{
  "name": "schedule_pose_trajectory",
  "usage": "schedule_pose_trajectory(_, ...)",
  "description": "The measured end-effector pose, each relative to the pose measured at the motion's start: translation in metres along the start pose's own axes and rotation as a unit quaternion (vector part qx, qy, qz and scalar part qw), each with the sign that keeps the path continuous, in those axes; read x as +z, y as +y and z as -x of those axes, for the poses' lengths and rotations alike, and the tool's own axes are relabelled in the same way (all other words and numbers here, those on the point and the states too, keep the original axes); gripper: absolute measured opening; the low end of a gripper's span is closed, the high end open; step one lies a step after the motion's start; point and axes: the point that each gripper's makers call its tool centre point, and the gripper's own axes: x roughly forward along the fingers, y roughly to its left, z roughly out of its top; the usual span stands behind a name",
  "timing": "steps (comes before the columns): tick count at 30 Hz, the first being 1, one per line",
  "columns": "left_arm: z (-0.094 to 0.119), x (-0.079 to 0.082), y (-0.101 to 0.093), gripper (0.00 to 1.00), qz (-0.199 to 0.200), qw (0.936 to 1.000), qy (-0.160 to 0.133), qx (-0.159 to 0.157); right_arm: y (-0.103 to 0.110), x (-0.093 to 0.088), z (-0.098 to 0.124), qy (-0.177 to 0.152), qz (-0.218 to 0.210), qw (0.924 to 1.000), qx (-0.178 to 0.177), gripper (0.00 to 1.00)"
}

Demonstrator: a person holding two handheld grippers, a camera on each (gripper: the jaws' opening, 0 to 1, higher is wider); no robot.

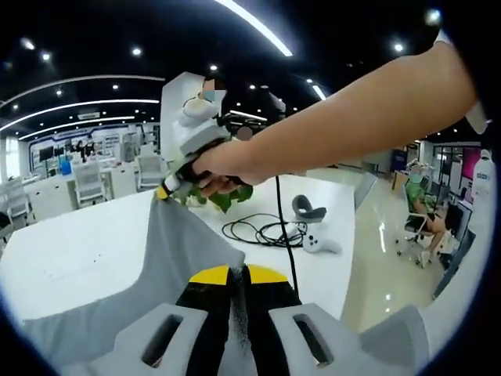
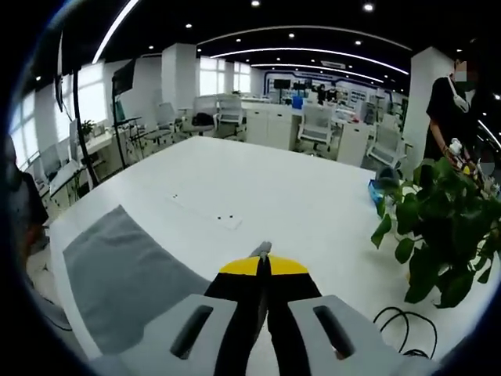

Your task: Fold the towel on the table until its edges align and the towel forms a compact rectangular stack.

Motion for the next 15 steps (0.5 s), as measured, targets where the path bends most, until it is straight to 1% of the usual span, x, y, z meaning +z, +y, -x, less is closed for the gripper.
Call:
schedule_pose_trajectory(3, 0.008, 0.004, 0.005, 0.06, -0.003, 1.0000, -0.004, 0.004, 0.004, 0.006, 0.000, -0.002, 0.001, 1.0000, 0.000, 0.00)
schedule_pose_trajectory(7, 0.017, 0.009, 0.006, 0.06, -0.006, 0.9999, -0.009, 0.004, 0.010, 0.013, 0.002, -0.004, 0.005, 1.0000, -0.002, 0.00)
schedule_pose_trajectory(12, 0.020, 0.012, 0.006, 0.06, -0.015, 0.9998, -0.012, -0.002, 0.015, 0.018, 0.005, -0.008, 0.009, 0.9999, -0.005, 0.00)
schedule_pose_trajectory(14, 0.021, 0.017, 0.005, 0.06, -0.028, 0.9995, -0.013, -0.002, 0.015, 0.019, 0.005, -0.009, 0.005, 0.9999, -0.005, 0.00)
schedule_pose_trajectory(15, 0.021, 0.018, 0.006, 0.06, -0.028, 0.9995, -0.014, -0.001, 0.016, 0.019, 0.004, -0.009, 0.002, 1.0000, -0.004, 0.00)
